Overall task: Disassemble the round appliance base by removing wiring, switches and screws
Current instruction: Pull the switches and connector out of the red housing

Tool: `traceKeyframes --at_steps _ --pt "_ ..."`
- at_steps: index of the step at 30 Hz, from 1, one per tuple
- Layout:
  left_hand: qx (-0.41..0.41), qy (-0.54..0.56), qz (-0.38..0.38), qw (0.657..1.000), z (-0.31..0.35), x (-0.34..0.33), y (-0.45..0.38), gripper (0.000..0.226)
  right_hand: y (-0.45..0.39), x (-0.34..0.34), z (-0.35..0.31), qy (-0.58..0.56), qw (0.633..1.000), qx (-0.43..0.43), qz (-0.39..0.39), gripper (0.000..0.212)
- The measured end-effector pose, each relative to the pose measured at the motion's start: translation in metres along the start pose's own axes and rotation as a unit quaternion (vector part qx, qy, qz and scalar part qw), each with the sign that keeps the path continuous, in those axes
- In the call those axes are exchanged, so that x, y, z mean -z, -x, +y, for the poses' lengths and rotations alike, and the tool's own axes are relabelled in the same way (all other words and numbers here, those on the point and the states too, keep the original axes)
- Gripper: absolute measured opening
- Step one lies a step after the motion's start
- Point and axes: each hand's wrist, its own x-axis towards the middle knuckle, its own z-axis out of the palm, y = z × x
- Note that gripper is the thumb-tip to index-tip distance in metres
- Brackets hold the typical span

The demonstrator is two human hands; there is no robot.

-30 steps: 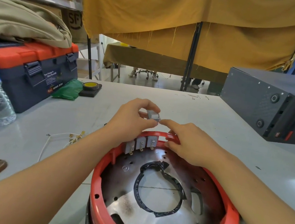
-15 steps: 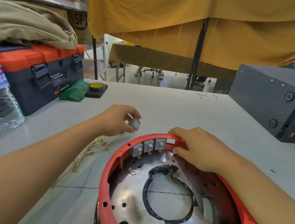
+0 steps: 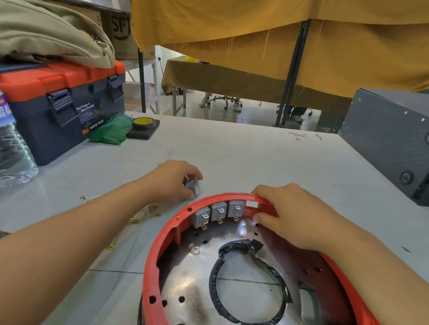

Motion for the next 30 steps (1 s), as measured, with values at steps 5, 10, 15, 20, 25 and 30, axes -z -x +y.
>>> traceKeyframes --at_steps 5,10,15,20,25,30 --pt "0.005 -0.021 0.009 1.000 0.000 0.000 0.000 0.040 0.000 0.001 -0.002 0.005 1.000 -0.003 -0.002 0.017" --pt "0.005 -0.012 0.016 1.000 -0.005 -0.001 0.000 0.041 0.001 0.001 -0.003 0.008 1.000 -0.004 -0.006 0.016" --pt "0.006 -0.011 0.017 1.000 -0.002 0.002 0.003 0.053 0.001 0.002 -0.003 0.008 1.000 -0.002 -0.006 0.014" --pt "-0.030 0.079 0.052 0.995 0.025 0.020 0.016 0.020 0.000 0.003 -0.003 -0.039 0.999 0.007 0.012 0.020" --pt "-0.084 0.113 -0.001 0.990 0.061 0.031 0.036 0.015 -0.002 0.007 -0.004 -0.079 0.995 0.042 0.043 0.024" --pt "-0.092 0.117 -0.035 0.988 0.067 0.028 0.046 0.024 -0.006 0.008 -0.008 -0.089 0.994 0.047 0.051 0.020"
